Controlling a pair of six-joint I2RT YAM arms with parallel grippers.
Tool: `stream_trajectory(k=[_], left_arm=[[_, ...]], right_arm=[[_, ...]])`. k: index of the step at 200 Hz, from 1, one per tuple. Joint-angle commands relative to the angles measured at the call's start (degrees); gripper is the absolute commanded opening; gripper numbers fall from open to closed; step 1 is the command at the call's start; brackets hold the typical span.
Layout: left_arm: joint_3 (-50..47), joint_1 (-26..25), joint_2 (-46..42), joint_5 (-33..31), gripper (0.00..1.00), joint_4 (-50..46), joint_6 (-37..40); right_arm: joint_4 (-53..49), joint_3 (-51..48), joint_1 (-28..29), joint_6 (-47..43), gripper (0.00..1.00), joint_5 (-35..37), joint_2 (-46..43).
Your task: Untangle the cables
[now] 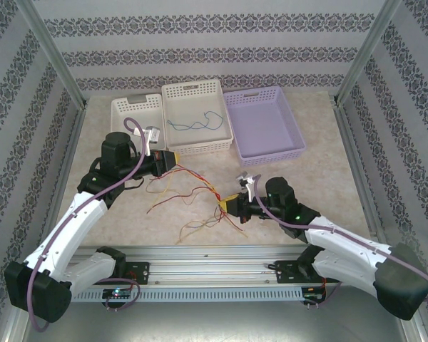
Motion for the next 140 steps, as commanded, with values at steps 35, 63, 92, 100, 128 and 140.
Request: stream_trajectory(k=[35, 63, 92, 100, 128, 140], left_arm=[[2.25, 0.70, -0.53, -2.81, 0.00, -2.87, 2.28], [3.12, 0.65, 0.06, -4.72, 0.00, -5.38, 3.37], [4.42, 0.69, 1.09, -7.35, 0.00, -8.42, 4.36], [4.59, 0.67, 1.40, -7.53, 0.00, -8.98, 4.63], [4.41, 0.65, 2.61, -5.37, 0.00, -7.88, 3.77], [4.36, 0.70, 2.97, -4.43, 0.00, -7.37, 3.54]], right_arm=[[-11.02, -0.28, -4.19, -2.03, 0.00, 12.59, -17.21], [-17.09, -0.79, -10.65, -0.06, 0.00, 15.16, -24.37], [-21.15, -1.93, -17.67, 2.89, 0.00, 17.24, -31.01], [-20.83, -2.05, -19.22, 3.61, 0.00, 15.54, -32.07], [-13.53, -3.82, -20.23, 6.46, 0.00, 3.73, -28.17], [-10.83, -3.18, -18.82, 6.22, 0.00, -0.37, -24.41]])
